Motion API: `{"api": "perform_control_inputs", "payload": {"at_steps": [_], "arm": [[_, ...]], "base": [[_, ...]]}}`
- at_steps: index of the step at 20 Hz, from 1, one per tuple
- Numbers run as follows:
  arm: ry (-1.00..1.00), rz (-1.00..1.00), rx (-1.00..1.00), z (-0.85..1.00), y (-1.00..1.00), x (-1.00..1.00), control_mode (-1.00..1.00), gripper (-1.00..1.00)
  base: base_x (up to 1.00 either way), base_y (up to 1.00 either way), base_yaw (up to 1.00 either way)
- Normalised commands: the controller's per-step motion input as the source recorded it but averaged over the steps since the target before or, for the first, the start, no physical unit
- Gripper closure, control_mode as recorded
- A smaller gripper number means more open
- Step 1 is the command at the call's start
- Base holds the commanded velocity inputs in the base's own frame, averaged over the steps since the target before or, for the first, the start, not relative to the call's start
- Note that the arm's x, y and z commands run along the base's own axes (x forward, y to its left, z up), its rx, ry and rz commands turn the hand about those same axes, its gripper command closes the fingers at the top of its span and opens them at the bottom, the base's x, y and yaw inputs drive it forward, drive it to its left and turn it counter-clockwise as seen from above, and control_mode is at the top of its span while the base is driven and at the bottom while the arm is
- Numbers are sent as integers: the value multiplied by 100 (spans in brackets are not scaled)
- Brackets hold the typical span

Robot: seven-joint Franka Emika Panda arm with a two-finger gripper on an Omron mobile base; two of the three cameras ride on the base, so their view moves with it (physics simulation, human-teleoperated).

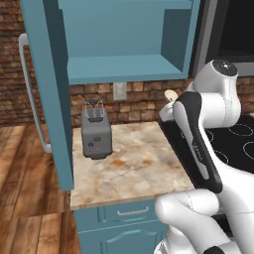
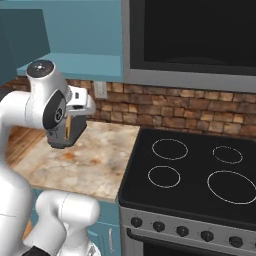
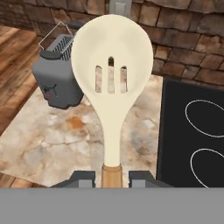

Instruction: Organize the utensils by type. Pick up the wooden spoons from the counter and place them in the open cabinet. Then pick up the metallic utensils from the counter and place them in the open drawer.

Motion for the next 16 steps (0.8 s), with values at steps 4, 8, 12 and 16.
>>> {"api": "perform_control_inputs", "payload": {"at_steps": [4, 8, 12, 16], "arm": [[-4, 0, -2, 16, 0, 40, -100, 100], [-8, 0, -2, 17, 5, 25, -100, 100], [-13, 0, -3, 14, 14, 16, -100, 100], [-18, 1, -4, 13, 17, 9, -100, 100]], "base": [[0, 0, 0], [0, 0, 0], [0, 0, 0], [0, 0, 0]]}}
